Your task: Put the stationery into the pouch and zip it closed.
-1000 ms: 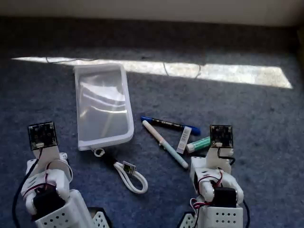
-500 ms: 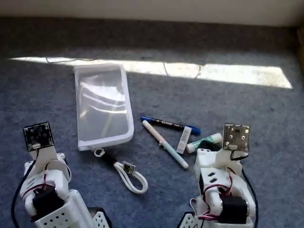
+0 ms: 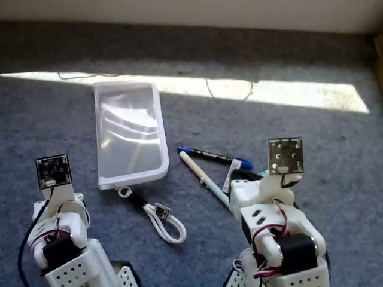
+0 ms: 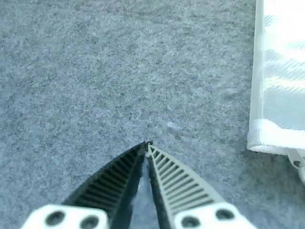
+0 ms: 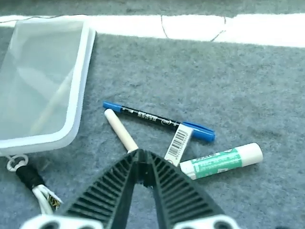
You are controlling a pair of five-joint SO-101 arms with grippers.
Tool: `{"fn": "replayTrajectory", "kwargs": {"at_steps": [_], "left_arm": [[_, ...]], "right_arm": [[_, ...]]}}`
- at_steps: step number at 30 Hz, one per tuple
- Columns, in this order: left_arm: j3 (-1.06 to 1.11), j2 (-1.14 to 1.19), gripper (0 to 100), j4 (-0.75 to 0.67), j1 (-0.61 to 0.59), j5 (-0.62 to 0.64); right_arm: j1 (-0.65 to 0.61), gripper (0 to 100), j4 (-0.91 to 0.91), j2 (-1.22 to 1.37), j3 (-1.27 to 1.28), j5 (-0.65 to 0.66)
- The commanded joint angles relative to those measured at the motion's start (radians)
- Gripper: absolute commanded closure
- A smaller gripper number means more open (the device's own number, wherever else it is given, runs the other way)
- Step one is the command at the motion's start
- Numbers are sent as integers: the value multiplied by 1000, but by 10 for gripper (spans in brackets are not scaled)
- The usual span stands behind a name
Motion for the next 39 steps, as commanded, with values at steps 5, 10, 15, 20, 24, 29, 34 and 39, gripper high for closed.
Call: {"fn": "replayTrajectory", "kwargs": {"at_steps": [5,10,15,20,24,29,34,39], "left_arm": [[-8,-5,985,-15,-4,-9],[-8,-4,981,-15,-4,-9],[2,-4,822,-15,-4,-5],[22,-4,761,-15,-5,-3],[25,-4,764,-17,-5,-3],[27,-5,764,-17,-5,-3],[27,-5,764,-17,-5,-5],[27,-5,764,-17,-5,-5]], "right_arm": [[-282,988,-5,298,-194,-11],[-412,902,-7,381,-199,-72],[-541,882,-88,490,-193,-115],[-654,882,-180,631,-191,-112],[-714,882,-229,763,-191,-114],[-723,882,-309,911,-191,-110],[-723,882,-331,1007,-191,-109],[-723,882,-331,1086,-191,-109]]}}
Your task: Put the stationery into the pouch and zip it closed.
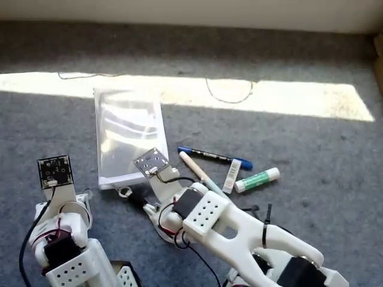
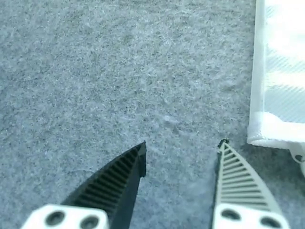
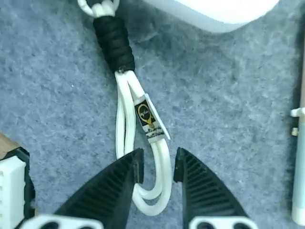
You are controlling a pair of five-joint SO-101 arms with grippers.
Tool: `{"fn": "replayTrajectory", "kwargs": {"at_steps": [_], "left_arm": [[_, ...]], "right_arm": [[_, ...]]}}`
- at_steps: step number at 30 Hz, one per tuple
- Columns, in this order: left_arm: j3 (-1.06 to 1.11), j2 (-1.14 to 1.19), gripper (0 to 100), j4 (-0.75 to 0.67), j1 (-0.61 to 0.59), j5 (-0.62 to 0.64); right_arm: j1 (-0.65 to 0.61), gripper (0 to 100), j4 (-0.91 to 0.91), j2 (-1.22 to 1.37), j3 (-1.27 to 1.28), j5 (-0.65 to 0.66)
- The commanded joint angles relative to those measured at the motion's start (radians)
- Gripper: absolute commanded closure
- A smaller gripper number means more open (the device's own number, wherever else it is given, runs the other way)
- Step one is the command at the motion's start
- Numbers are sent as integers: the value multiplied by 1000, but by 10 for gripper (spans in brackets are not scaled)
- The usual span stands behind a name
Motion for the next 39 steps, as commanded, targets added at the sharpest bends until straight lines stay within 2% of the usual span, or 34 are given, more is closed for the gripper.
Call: {"fn": "replayTrajectory", "kwargs": {"at_steps": [1,9,15,19,24,29,39], "left_arm": [[-5,-5,765,-17,-5,-5],[-5,-5,765,-17,-5,-5],[-4,-5,765,-17,-5,-5],[-4,-5,765,-17,-5,-5],[-4,-5,765,-17,-5,-5],[-4,-5,765,-15,-5,-5],[-4,-5,765,-15,-5,-5]], "right_arm": [[-12,882,-21,47,-58,-3],[-10,884,-21,140,-64,-3],[-7,997,-19,139,-64,-2],[-7,993,-18,137,-64,-2],[2,993,-15,137,-64,72],[84,993,-13,104,-65,74],[254,993,-12,-223,-53,75]]}}
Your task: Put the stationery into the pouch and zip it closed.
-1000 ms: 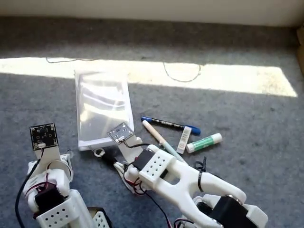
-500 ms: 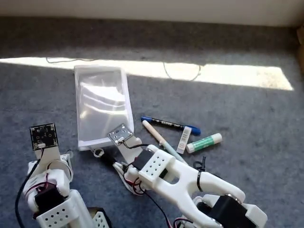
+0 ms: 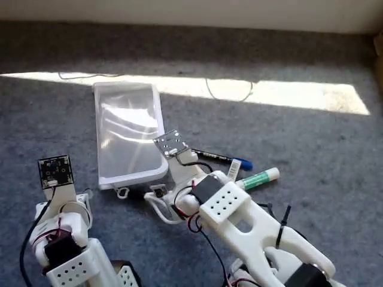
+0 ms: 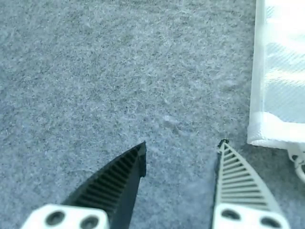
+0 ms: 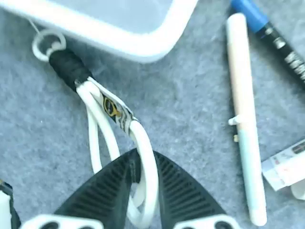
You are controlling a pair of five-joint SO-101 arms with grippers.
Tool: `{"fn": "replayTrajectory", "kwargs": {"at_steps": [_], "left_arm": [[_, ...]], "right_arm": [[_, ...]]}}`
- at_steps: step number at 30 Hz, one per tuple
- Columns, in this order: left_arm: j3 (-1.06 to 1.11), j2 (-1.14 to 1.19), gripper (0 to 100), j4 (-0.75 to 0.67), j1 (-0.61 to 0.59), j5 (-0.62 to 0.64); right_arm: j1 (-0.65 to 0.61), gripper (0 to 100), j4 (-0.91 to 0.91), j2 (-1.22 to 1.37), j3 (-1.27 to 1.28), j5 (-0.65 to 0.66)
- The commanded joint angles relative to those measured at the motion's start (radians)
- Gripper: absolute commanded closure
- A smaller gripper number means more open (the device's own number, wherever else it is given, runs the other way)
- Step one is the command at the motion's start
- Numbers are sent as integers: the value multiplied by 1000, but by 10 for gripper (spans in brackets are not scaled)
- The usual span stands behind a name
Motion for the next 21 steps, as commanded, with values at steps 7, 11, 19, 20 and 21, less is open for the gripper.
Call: {"fn": "replayTrajectory", "kwargs": {"at_steps": [7,11,19,20,21], "left_arm": [[-4,-5,765,-17,-5,-6],[-4,-5,765,-17,-5,-6],[-4,-5,765,-18,-5,-6],[-4,-5,765,-18,-5,-6],[-4,-5,765,-18,-5,-6]], "right_arm": [[148,993,73,-174,-41,14],[209,993,133,-202,-41,15],[278,993,199,-311,-28,258],[277,993,216,-318,-25,262],[274,993,229,-334,-19,267]]}}
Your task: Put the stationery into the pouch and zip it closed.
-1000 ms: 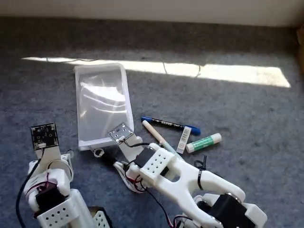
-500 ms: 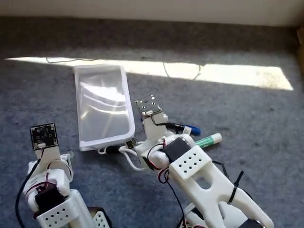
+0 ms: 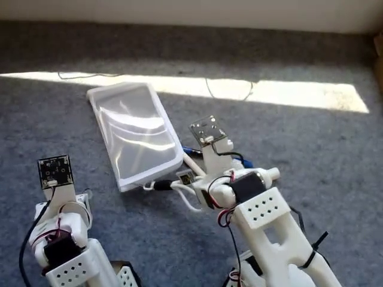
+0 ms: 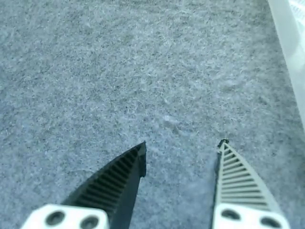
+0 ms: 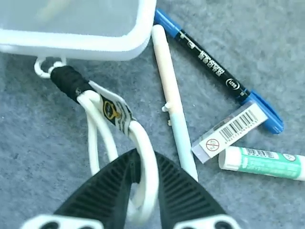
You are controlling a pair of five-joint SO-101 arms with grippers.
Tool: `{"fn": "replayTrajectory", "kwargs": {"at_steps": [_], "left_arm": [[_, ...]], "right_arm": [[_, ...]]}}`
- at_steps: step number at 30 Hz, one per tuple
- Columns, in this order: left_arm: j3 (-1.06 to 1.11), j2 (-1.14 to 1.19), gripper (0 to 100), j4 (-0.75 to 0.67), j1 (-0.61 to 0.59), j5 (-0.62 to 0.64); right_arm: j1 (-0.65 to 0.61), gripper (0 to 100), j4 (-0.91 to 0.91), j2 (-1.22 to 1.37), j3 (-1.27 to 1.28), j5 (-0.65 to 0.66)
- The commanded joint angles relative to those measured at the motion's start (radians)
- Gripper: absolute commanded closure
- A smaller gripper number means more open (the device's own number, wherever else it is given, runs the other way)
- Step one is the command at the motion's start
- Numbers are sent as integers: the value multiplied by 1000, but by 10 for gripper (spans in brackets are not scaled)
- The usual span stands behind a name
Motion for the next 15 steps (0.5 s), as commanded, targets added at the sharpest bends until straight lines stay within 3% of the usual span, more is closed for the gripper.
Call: {"fn": "replayTrajectory", "kwargs": {"at_steps": [1,13,15], "left_arm": [[-4,-5,765,-18,-4,-6],[-2,-5,765,-20,-4,-6],[-2,-5,765,-20,-4,-6]], "right_arm": [[12,994,53,-82,-13,44],[-22,985,139,-101,-18,98],[-22,949,143,-101,-18,95]]}}
